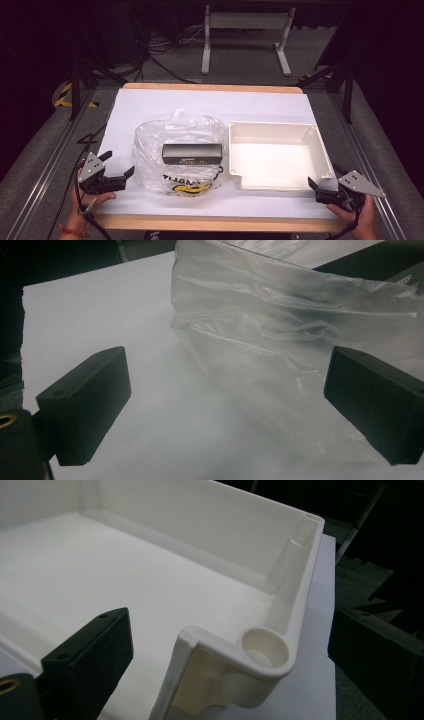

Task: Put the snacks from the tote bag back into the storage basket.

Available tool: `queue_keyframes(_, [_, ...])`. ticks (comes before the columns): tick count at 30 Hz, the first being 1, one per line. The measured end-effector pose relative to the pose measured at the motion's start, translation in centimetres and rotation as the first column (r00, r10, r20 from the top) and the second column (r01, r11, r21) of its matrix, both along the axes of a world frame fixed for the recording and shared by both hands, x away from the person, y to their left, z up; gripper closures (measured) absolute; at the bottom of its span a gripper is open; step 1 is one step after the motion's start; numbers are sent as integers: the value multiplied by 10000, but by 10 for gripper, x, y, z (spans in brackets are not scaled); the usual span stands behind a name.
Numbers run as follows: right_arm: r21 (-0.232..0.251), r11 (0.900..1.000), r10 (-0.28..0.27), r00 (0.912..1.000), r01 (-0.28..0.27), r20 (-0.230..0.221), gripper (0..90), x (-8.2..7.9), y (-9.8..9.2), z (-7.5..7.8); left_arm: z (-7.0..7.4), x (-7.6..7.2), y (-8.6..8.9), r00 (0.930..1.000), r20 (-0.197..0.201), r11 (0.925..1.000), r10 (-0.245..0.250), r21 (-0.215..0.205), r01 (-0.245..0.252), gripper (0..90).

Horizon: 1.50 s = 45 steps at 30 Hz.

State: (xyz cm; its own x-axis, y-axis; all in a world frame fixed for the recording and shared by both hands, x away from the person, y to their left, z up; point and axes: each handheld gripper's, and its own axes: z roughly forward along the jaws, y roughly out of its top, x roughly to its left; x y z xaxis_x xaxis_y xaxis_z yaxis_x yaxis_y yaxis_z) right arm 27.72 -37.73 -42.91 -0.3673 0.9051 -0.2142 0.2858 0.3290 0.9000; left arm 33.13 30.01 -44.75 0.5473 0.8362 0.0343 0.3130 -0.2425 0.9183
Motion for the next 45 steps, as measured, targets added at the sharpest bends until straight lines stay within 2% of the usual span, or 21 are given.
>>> queue_keyframes(7, [60, 10000, -43, 10000, 43, 10, 43, 0, -2, 1, 0, -1, 1, 10000, 36, 10000, -18, -7, 18, 56])
queue_keyframes(15, [-121, 9999, -66, 9999, 67, 97, 43, -1, 0, 4, 0, 0, 1, 9998, 71, 9998, -196, 82, 195, 56])
queue_keyframes(22, [-473, 9982, 360, 9993, -355, 91, 69, -6, 3, 11, 0, 0, -2, 9997, 61, 9996, -257, 120, 257, 56])
queue_keyframes(35, [-388, 9960, 818, 9959, -803, 382, 123, -9, 4, 31, -1, -2, -3, 9996, 38, 9996, -273, 99, 273, 60])
queue_keyframes(37, [-286, 9949, 976, 9942, -963, 459, 123, -9, 4, 34, -1, -1, -5, 9996, 2, 9993, -297, 214, 297, 60])
queue_keyframes(43, [-407, 9913, 1273, 9907, -1254, 471, 128, -6, 11, 41, -2, -2, -5, 9995, -14, 9992, -331, 242, 331, 61])
queue_keyframes(45, [-494, 9876, 1514, 9874, -1492, 452, 170, -5, 14, 43, -2, -2, -6, 9994, -29, 9991, -337, 248, 338, 61])
